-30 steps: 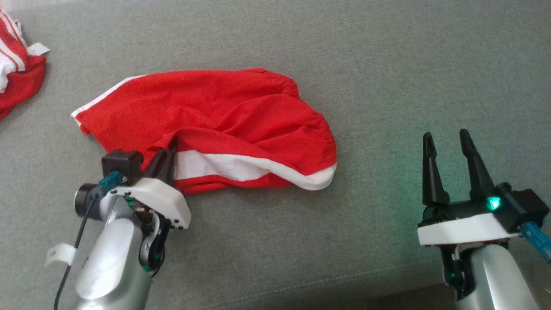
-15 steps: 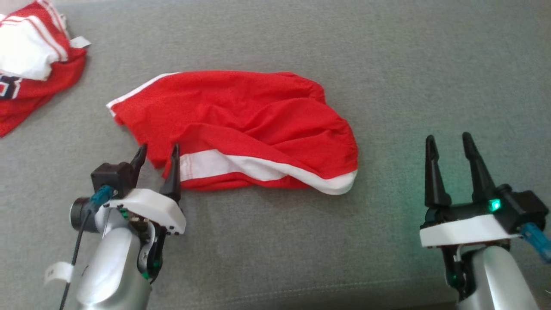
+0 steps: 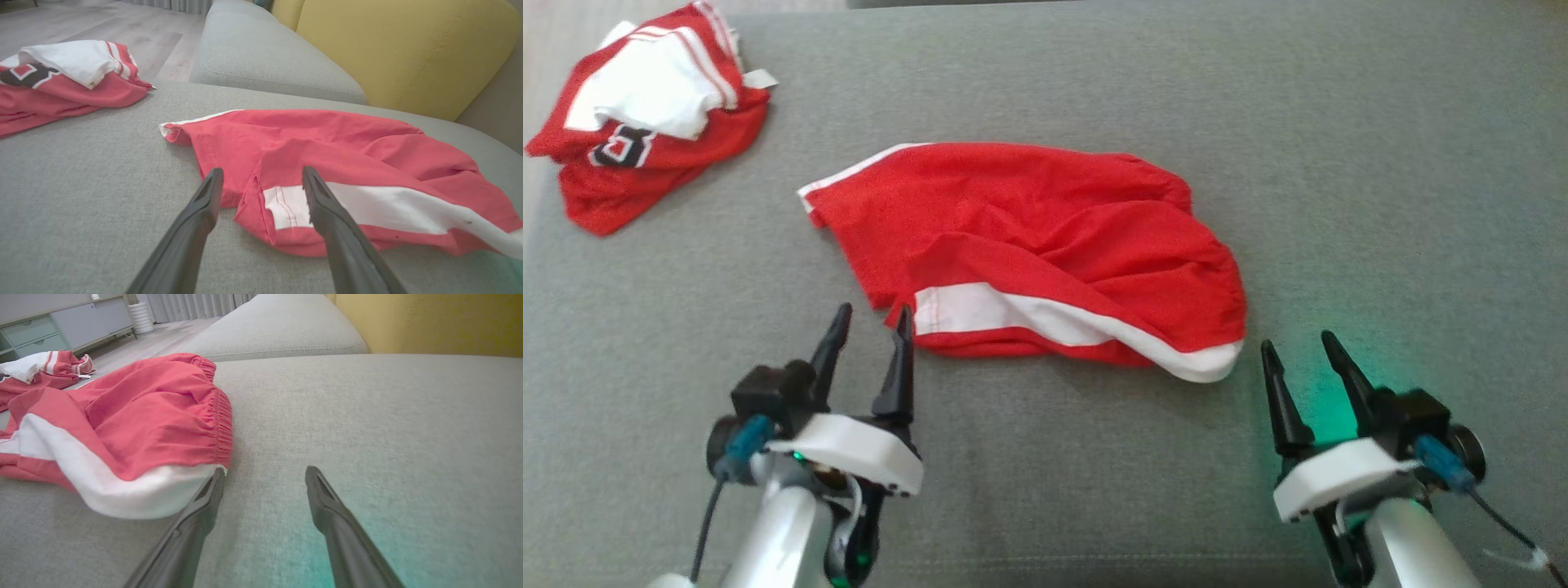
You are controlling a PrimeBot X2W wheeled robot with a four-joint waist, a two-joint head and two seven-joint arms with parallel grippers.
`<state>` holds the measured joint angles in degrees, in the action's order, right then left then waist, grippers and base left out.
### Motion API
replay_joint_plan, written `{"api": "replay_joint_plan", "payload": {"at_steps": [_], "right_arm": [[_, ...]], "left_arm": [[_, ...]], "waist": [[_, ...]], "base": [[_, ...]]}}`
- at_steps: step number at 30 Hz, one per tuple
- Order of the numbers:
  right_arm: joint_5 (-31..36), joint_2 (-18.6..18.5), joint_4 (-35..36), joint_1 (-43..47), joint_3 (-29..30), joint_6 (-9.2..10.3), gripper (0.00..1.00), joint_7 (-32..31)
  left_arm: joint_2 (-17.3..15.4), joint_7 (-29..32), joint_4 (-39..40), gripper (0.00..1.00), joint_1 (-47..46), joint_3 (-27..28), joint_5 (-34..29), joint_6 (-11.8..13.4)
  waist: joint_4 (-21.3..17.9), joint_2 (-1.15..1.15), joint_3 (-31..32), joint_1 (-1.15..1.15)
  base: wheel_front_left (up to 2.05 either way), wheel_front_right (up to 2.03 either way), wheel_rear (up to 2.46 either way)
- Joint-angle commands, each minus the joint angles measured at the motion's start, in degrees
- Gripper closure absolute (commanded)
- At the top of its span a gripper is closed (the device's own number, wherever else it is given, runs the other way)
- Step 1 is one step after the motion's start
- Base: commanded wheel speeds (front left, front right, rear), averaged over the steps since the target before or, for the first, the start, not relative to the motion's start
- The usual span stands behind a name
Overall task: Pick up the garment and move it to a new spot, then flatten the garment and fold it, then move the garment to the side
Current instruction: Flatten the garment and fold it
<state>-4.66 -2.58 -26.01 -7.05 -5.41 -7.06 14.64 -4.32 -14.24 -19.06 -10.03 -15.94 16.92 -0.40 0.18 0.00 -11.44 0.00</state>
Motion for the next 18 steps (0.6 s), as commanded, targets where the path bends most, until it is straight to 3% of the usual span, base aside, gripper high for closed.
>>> {"api": "replay_joint_plan", "payload": {"at_steps": [1, 16, 18], "right_arm": [[0.6, -0.3, -0.3, -3.7, -2.1, -0.43, 0.00, 0.4], [-1.9, -0.3, -11.3, -8.6, -5.6, -0.43, 0.00, 0.4], [-2.7, -0.3, -12.6, -9.3, -6.3, -0.43, 0.44, 0.4]], "left_arm": [[0.1, -0.7, 3.3, 0.00, 0.1, 1.1, 0.6, 0.5], [0.8, -0.7, 7.2, 0.00, 2.8, -0.9, 0.9, 2.0], [0.8, -0.7, 7.3, 0.00, 3.0, -1.0, 0.9, 2.0]], "waist": [[1.3, 0.00, 0.3, 0.00], [6.7, 0.00, 0.2, 0.00], [7.1, 0.00, 0.3, 0.00]], "base": [[0.00, 0.00, 0.00], [0.00, 0.00, 0.00], [0.00, 0.00, 0.00]]}}
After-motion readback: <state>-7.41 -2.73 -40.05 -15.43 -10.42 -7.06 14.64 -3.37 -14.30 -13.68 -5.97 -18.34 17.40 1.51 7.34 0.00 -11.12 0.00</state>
